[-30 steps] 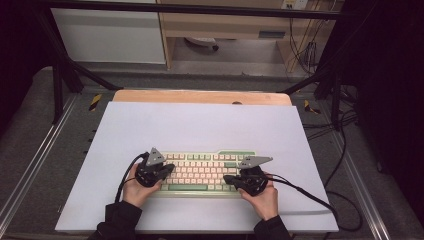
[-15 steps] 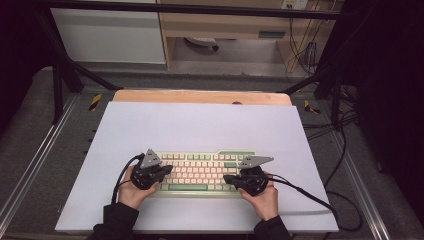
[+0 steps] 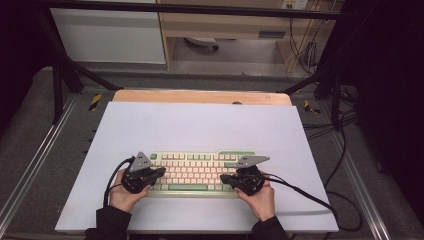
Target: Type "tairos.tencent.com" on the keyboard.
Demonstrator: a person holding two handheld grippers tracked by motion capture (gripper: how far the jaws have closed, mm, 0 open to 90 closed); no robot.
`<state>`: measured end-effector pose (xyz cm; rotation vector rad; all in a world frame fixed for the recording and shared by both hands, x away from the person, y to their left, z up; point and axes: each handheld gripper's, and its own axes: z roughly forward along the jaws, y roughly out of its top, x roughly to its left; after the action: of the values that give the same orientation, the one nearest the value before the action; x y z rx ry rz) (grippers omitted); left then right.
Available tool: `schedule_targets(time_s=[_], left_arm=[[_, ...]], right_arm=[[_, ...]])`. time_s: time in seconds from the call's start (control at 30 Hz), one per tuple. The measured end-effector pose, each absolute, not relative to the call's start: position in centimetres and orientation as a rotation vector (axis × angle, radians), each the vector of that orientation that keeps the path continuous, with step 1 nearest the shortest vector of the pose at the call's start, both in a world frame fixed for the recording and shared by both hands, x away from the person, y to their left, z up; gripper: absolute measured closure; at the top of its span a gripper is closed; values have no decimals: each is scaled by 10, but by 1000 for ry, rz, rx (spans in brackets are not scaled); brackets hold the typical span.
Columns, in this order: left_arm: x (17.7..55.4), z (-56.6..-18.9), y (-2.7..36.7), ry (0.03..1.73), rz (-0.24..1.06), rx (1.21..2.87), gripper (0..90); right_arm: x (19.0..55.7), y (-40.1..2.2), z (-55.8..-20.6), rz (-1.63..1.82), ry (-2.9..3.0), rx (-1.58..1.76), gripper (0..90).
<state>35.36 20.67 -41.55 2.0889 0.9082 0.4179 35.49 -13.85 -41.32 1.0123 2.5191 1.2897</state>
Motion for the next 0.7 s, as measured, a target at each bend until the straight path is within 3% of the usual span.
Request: schedule_targets(time_s=[0.7], left_arm=[[350, -420, 220, 928, 409, 2082, 896]], right_arm=[[358, -99, -416, 1287, 2566, 967, 900]])
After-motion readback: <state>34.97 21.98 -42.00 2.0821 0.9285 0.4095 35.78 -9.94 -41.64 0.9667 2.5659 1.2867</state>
